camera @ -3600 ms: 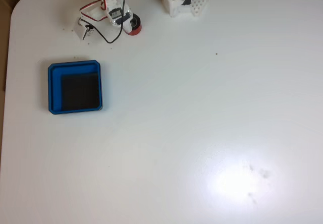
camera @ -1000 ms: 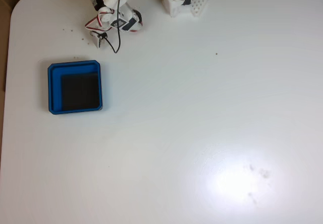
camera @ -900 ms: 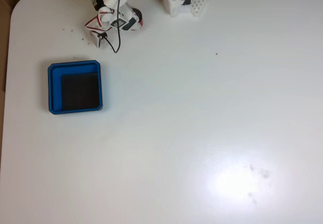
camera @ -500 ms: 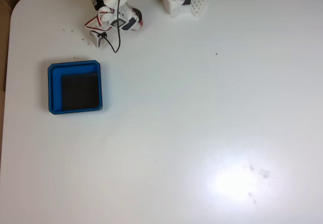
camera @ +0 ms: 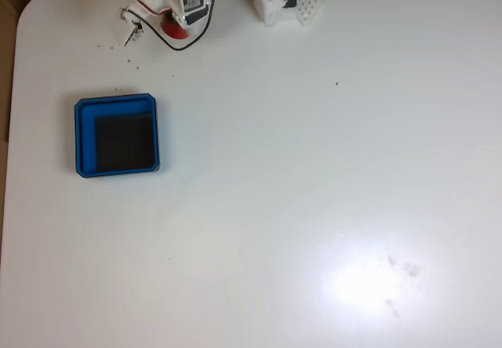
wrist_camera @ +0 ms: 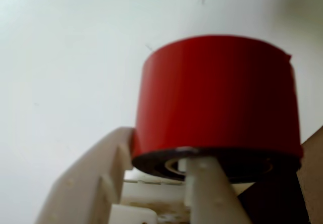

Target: Pick the red roll and drop it in the blue box

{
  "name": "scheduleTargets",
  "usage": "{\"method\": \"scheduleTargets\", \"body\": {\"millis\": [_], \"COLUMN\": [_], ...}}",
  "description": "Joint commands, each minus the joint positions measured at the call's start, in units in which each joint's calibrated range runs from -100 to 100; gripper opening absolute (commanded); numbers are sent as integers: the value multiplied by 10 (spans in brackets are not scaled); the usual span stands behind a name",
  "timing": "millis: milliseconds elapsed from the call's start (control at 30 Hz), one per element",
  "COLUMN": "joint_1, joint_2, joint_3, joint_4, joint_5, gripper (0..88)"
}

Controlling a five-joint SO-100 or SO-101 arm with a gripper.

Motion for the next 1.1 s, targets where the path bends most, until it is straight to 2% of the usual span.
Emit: {"method": "scheduleTargets", "body": {"millis": [0, 267, 567, 800, 1067], "joint_1": [-1, -46, -157, -195, -196], "joint_2": [-31, 38, 211, 362, 494], "joint_3": [-52, -236, -439, -557, -606], "joint_4": [-8, -8, -8, -12, -201], "joint_5": [3, -3, -3, -3, -3], "gripper": [6, 6, 6, 6, 6]}}
